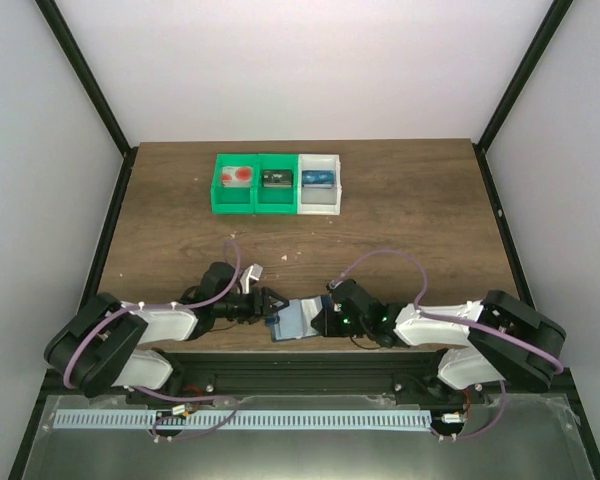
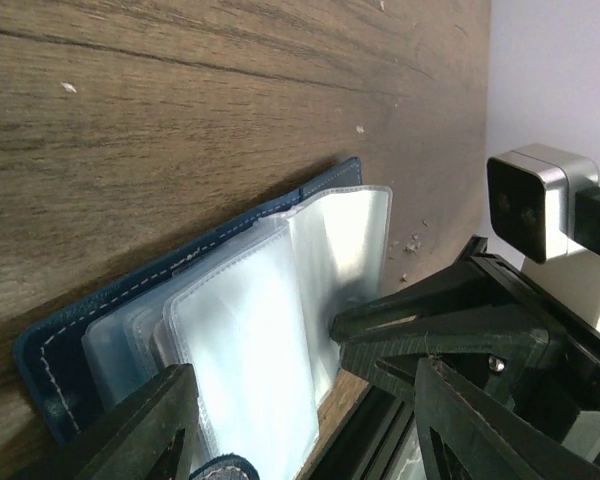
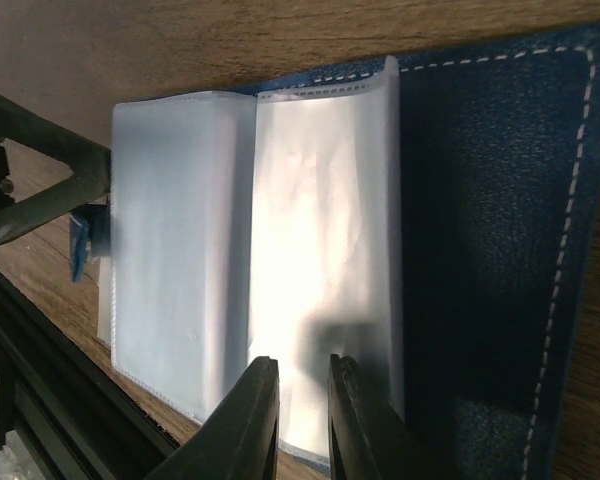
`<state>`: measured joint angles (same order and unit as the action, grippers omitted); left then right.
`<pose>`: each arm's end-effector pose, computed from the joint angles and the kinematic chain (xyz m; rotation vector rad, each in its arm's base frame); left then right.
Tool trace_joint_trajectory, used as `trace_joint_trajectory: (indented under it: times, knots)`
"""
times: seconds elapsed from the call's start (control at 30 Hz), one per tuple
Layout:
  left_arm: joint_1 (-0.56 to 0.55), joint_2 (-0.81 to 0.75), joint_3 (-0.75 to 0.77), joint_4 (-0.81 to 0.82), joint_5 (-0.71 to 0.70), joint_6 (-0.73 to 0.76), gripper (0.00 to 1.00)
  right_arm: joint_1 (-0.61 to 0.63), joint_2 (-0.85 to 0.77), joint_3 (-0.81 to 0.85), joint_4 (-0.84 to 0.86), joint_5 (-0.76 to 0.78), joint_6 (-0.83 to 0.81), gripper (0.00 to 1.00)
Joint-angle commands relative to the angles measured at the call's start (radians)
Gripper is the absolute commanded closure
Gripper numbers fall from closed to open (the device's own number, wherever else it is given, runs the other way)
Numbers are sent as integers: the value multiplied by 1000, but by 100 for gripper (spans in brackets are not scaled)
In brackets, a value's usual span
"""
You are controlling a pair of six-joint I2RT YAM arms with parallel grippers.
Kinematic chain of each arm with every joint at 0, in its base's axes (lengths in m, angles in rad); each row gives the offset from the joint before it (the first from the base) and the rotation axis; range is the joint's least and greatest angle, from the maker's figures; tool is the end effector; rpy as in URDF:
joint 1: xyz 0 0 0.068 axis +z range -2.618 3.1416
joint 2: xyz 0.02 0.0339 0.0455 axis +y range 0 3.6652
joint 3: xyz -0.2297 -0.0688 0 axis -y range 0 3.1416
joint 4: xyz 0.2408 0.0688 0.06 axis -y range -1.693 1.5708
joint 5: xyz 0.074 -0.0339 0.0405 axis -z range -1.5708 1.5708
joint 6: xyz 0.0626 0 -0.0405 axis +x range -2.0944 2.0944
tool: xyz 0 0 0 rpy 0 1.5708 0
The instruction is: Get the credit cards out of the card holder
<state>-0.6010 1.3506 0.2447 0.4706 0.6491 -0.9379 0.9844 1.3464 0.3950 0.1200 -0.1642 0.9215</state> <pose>0.1692 -0.1619 0.0758 -0.0003 2.5236 -1.4756 0.1293 0.2131 0.0759 -0.1694 2.6714 0.9726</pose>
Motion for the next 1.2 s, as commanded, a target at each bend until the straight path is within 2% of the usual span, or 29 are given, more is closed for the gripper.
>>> trace_joint_trajectory:
  times: [0.0, 0.63, 0.93, 1.17]
  knots:
    - [-4, 34, 33, 33, -3, 33, 39, 12, 7, -48, 69, -17, 50, 83]
    - [-9, 32, -2, 144, 51, -36, 40, 25, -21, -62, 89, -26, 73, 84]
    - [-32, 43, 9, 146, 62, -44, 40, 25, -26, -63, 92, -25, 73, 84]
    - [-33, -30, 52, -93, -29, 72, 37, 24, -36, -69, 90, -20, 73, 84]
